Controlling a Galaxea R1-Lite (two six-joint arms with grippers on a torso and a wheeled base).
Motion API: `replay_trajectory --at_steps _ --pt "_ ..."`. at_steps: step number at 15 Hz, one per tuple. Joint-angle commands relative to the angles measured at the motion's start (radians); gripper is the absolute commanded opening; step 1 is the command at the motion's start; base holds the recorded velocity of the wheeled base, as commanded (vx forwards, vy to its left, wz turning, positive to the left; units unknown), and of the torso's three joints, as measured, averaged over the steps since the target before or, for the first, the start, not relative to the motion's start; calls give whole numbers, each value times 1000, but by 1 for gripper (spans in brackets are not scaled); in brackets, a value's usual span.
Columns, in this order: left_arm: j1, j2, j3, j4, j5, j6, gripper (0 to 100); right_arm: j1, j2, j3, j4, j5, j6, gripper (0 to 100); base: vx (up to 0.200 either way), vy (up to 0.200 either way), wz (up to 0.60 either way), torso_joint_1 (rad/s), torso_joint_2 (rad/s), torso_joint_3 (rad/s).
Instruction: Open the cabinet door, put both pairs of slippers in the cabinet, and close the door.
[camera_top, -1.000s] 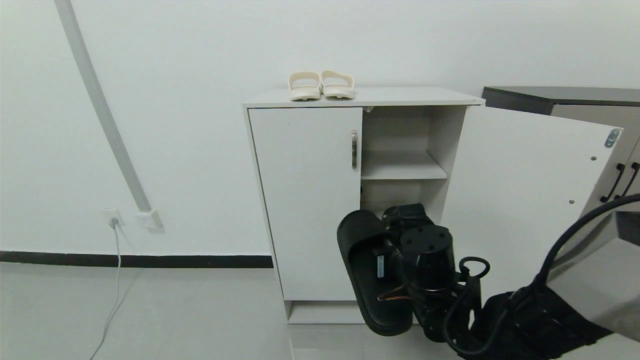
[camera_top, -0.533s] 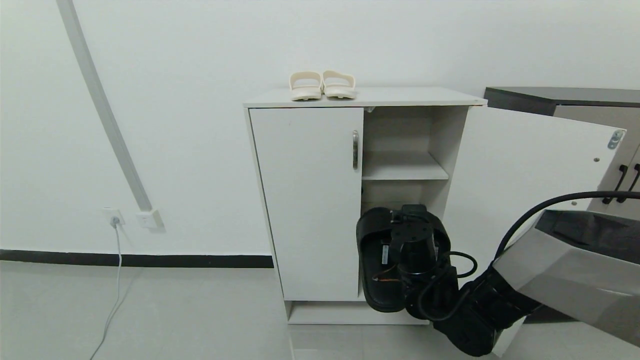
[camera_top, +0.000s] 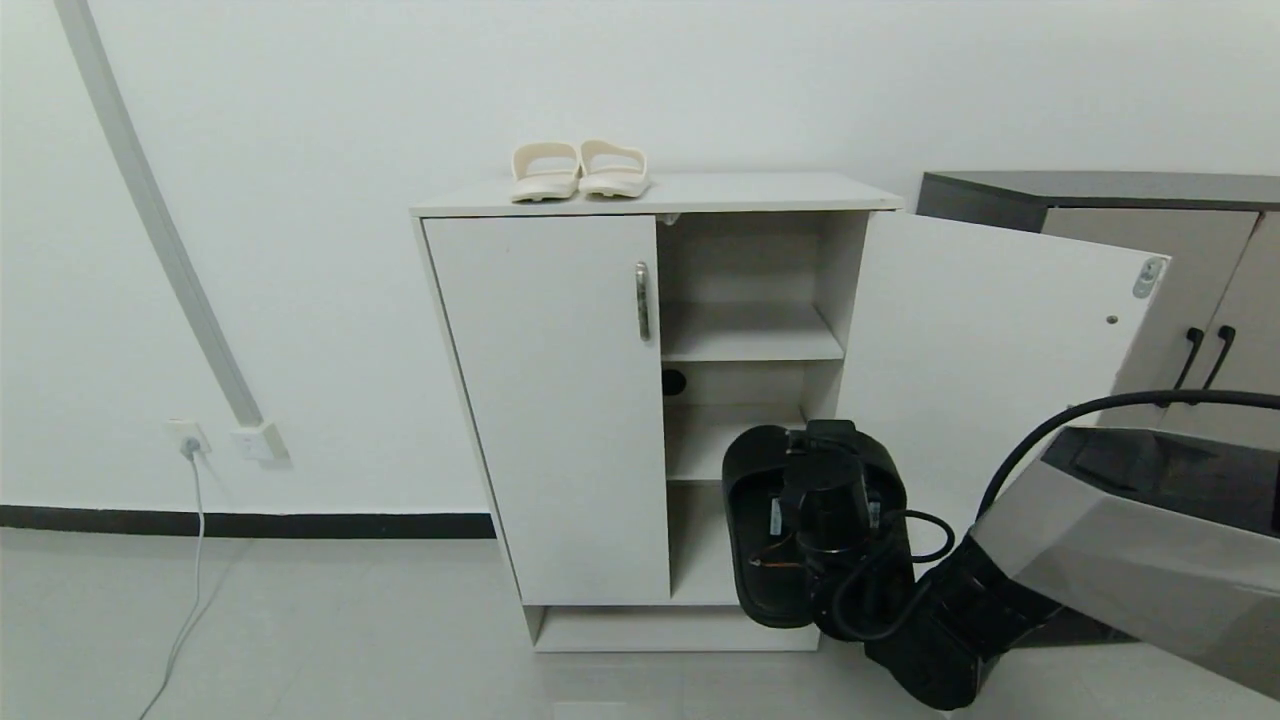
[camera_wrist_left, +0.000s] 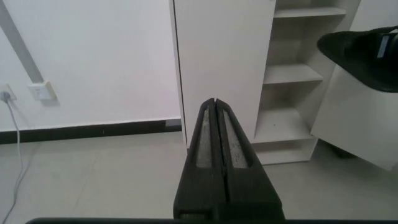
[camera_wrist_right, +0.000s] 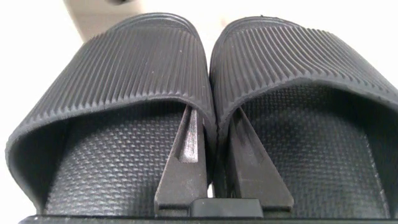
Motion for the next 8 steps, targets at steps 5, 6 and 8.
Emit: replay_trajectory --at_steps 5,6,8 --pt "0 1 0 0 0 -1 0 19 71 -3 -41 43 0 0 0 0 0 0 0 0" --pt "0 1 0 0 2 -4 0 19 79 -3 -50 44 0 0 0 0 0 0 0 0" --pt "0 2 0 0 2 -6 0 19 80 -3 -50 46 0 0 0 0 0 0 0 0"
